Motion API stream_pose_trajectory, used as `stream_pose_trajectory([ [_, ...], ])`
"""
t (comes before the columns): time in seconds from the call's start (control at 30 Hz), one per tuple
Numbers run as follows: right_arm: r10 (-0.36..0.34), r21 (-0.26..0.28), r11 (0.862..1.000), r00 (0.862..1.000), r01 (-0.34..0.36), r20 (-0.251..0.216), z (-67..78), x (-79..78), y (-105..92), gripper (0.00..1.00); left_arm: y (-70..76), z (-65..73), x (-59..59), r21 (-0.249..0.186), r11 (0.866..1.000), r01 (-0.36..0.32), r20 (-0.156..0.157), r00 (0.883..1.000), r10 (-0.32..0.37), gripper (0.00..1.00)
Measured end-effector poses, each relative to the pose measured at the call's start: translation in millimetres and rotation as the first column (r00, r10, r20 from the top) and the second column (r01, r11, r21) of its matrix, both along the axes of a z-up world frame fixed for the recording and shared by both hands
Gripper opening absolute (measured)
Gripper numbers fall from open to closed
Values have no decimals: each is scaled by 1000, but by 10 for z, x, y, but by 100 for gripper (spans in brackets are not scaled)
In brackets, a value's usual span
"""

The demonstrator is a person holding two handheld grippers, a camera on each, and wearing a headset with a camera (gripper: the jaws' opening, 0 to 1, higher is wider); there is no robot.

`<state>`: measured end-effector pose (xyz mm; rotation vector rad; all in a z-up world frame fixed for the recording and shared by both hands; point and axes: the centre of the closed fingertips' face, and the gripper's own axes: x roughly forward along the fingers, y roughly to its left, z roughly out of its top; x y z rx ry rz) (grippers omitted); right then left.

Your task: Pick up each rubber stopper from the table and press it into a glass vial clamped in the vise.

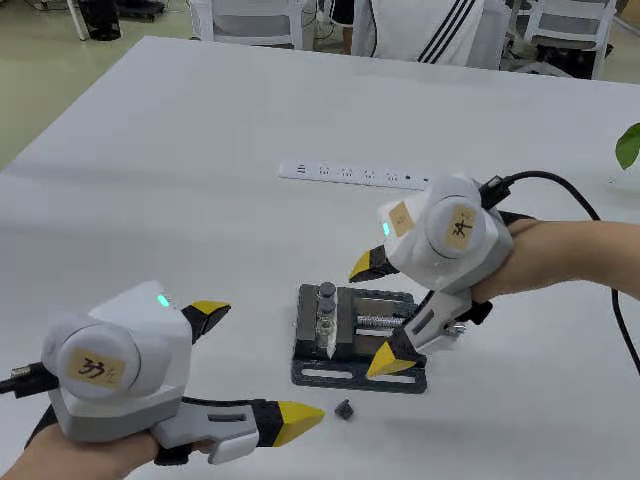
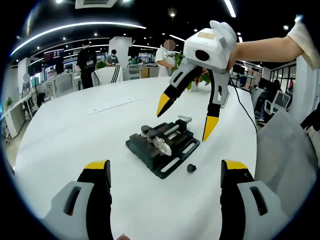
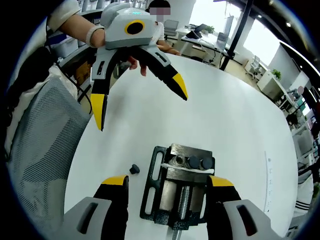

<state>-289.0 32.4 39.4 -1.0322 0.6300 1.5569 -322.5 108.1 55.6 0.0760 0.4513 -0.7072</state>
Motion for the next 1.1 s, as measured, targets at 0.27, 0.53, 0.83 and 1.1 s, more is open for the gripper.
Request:
stream_pose_trajectory([
  [0.27,-38,29,999,998,40,-45,19,-189,29,50,-13,3,-73,1,1000,4,1,1000,-4,90],
  [0.53,0,7,1000,998,0,-69,-115,-438,53,38,-46,-7,-133,-4,1000,12,-1,1000,-12,89],
  [0.83,119,-76,990,993,-119,-9,-401,-506,0,16,-32,-35,-155,-12,1000,4,-6,1000,-4,89],
  [1.1,167,-67,984,986,-166,-2,-512,-560,59,6,10,-70,-192,-17,1000,-10,-19,1000,9,89],
])
